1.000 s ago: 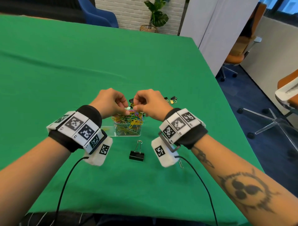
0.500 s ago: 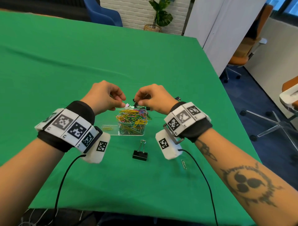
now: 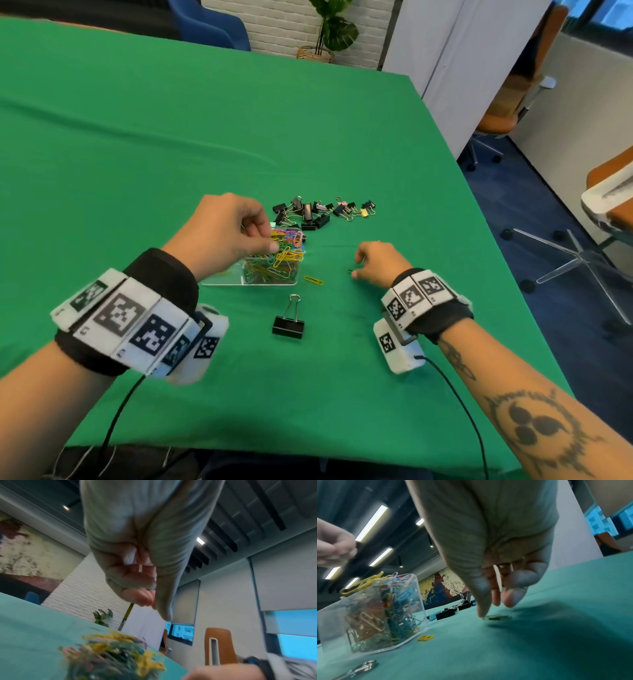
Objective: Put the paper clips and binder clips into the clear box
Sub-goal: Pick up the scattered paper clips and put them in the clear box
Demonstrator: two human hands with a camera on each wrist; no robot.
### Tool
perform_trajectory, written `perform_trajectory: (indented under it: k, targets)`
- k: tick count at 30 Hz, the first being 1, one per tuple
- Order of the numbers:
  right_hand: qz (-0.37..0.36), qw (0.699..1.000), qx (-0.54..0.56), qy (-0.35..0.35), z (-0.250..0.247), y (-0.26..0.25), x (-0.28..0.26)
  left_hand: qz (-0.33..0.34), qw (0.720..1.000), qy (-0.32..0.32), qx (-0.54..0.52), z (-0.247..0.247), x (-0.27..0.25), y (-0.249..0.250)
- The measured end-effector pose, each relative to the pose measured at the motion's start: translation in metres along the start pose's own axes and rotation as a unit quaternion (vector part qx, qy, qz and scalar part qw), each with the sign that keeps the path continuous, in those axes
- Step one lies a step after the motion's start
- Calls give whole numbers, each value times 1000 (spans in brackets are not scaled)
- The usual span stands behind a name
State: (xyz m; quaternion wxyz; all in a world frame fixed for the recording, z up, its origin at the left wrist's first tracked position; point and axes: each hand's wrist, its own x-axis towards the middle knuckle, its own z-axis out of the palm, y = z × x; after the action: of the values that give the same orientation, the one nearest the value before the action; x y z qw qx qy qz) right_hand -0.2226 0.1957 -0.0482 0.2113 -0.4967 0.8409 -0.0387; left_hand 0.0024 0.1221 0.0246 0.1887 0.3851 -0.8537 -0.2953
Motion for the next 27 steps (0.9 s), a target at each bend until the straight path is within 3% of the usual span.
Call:
perform_trajectory:
  k: [3, 5, 8, 11, 13, 18, 23, 27]
  targets:
    - [24, 999, 1, -23, 6, -1, 8, 20, 995, -92, 41, 22, -8, 10]
    - [31, 999, 3, -32, 7, -4, 10, 28, 991, -119, 60, 28, -10, 12]
    - [-9, 998, 26, -50, 7, -14, 7, 11, 995, -81, 48, 18, -11, 6]
    - [-77, 993, 75, -57, 13, -34, -2, 3, 999, 32, 31, 5, -11, -11]
    - [-97, 992, 50, -57, 21, -44, -1, -6, 996, 63, 64, 1, -11, -25]
    - [-102, 992, -55, -50, 27, -51, 2, -49, 970, 0, 239, -3, -8, -52]
    - [-87, 991, -66, -83, 27, -52, 4, -75, 970, -51, 226, 1, -5, -65]
    - [-71, 997, -11, -41, 23, -43, -3, -62, 972, -41, 223, 8, -3, -65]
